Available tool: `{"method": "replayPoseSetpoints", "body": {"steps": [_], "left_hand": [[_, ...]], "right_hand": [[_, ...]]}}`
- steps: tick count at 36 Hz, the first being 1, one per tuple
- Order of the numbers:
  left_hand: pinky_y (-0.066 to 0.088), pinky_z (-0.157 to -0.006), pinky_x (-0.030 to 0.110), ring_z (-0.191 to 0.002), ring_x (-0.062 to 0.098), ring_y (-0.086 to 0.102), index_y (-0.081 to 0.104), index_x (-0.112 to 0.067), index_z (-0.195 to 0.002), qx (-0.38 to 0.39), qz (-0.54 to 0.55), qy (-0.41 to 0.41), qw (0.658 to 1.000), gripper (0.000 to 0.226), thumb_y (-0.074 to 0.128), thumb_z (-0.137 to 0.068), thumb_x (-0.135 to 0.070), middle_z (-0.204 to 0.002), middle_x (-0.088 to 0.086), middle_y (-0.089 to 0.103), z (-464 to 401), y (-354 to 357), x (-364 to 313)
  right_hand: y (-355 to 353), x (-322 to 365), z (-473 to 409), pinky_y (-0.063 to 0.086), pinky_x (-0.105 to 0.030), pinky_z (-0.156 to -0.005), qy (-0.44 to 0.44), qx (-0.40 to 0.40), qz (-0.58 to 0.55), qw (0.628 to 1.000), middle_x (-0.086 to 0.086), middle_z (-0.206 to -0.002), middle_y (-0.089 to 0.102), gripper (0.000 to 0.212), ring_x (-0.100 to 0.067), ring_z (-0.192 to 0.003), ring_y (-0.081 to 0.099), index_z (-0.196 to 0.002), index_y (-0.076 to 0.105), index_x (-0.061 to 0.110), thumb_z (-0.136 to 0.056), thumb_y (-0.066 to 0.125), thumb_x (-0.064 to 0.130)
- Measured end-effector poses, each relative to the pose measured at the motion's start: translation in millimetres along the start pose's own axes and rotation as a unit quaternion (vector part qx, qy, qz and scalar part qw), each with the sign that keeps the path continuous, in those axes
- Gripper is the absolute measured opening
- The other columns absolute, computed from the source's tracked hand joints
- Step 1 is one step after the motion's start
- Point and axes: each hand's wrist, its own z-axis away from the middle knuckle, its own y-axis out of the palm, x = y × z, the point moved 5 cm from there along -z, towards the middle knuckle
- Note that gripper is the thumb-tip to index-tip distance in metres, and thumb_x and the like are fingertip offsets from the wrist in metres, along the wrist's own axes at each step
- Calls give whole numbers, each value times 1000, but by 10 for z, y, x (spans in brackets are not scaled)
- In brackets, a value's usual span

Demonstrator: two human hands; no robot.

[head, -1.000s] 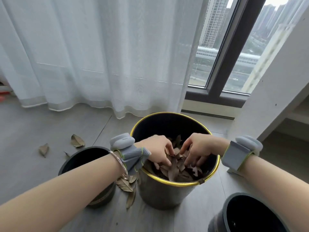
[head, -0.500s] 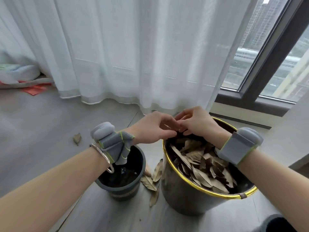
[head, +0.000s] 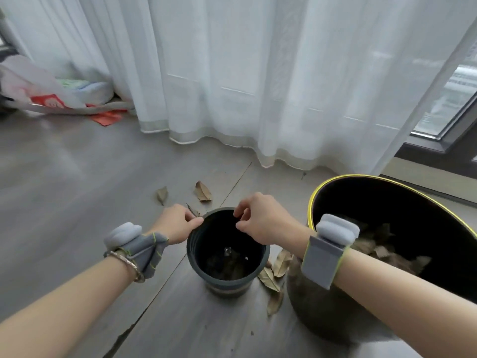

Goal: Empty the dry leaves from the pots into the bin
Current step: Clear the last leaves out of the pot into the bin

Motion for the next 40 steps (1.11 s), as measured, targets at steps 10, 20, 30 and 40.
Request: {"method": "replayPoseSetpoints", "body": {"steps": [10,20,30,40], "left_hand": [[61,-65,31,-70,18,63,56,-9,-77,-34,216,22,976,17,57,-93,-15,-79,11,65,202,-56,21],[58,-74,43,-74,19,70,55,-23,-70,-122,143,82,979,20,63,-89,-25,-74,-1,71,351,-48,107],[58,-76,42,-76,18,69,54,-26,-71,-117,142,70,980,20,61,-90,-28,-78,-1,71,328,-19,68],[57,-77,40,-75,17,70,55,-24,-72,-108,129,59,984,19,60,-89,-32,-78,-2,71,289,-5,39]], "right_hand": [[193,26,169,54,-38,-88,-9,41,67,997,-11,-106,67,28,-29,-97,63,-111,65,9,-87,53,2],[560,-50,389,52,-36,-87,8,121,138,983,-15,-118,58,30,-32,-103,60,-120,57,4,-92,48,2],[761,-99,274,44,-34,-91,39,92,116,988,-13,-128,47,32,-33,-116,52,-127,50,5,-95,47,7],[965,-147,-424,38,-39,-100,58,70,149,985,-18,-140,36,48,-37,-128,38,-138,35,10,-94,52,19]]}}
